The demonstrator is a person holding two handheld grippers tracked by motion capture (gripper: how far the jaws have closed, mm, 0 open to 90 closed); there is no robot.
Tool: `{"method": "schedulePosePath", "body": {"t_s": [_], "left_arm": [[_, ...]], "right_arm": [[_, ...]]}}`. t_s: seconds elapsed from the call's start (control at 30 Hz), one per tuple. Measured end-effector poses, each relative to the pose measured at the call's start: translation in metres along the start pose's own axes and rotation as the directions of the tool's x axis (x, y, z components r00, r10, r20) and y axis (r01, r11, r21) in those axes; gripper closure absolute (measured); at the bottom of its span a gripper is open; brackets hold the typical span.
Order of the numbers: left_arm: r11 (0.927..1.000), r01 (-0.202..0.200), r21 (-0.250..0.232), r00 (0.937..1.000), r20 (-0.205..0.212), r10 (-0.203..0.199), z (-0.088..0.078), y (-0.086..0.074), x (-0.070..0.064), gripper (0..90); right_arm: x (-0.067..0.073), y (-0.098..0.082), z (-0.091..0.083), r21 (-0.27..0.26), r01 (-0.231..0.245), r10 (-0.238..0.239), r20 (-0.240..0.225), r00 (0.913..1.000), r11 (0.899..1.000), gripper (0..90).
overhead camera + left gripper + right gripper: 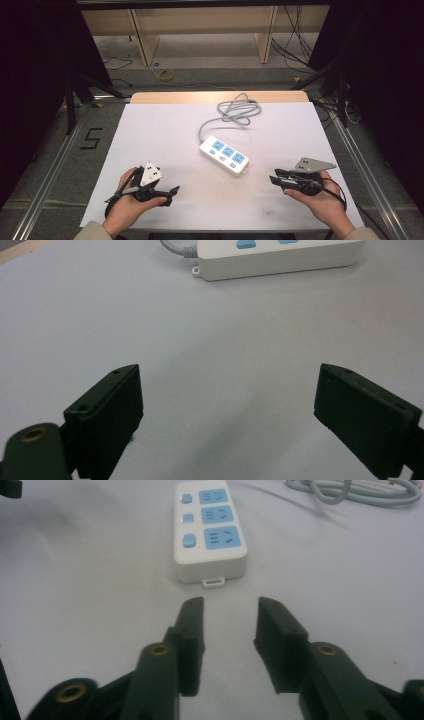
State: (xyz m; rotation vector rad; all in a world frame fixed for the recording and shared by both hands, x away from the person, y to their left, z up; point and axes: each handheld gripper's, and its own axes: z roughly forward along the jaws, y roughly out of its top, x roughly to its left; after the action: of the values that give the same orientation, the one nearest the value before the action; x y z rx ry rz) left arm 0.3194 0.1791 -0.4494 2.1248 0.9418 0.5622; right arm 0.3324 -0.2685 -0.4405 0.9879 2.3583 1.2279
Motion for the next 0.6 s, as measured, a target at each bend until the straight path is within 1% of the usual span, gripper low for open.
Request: {"method": "schedulePosePath", "body": {"t_s": [0.1,0.17,0.2,0.23,0.37,0.6], "left_arm": [[1.0,0.001,0.001,1.0,0.001,-0.001,0.0,0.0,0.0,11.9],[1.0,0.0,0.004,1.0,-0.002,0.0,-0.001,0.0,0.0,12.1],[1.0,0.0,0.004,1.0,-0.002,0.0,-0.001,0.0,0.0,12.2],[1.0,0.001,0.003,1.0,-0.004,-0.001,-0.001,0.0,0.0,12.3],[1.0,0.001,0.003,1.0,-0.004,-0.001,-0.001,0.0,0.0,12.5],[1.0,0.002,-0.002,1.0,-0.005,-0.002,0.0,0.0,0.0,12.9]], "right_arm": [[0.002,0.005,0.002,-0.007,0.011,-0.011,0.001,0.9999,1.0,79.3],[0.004,0.009,0.005,-0.007,0.024,-0.024,0.012,0.9996,1.0,85.9],[0.004,0.009,0.005,-0.007,0.024,-0.024,0.012,0.9996,1.0,85.9],[0.005,0.014,0.007,-0.006,0.035,-0.035,0.018,0.9992,0.999,90.0],[0.006,0.02,0.013,0.009,0.045,-0.045,0.014,0.9989,0.999,90.0],[0.007,0.027,0.017,0.032,0.034,-0.034,0.006,0.9994,0.999,90.0]]}}
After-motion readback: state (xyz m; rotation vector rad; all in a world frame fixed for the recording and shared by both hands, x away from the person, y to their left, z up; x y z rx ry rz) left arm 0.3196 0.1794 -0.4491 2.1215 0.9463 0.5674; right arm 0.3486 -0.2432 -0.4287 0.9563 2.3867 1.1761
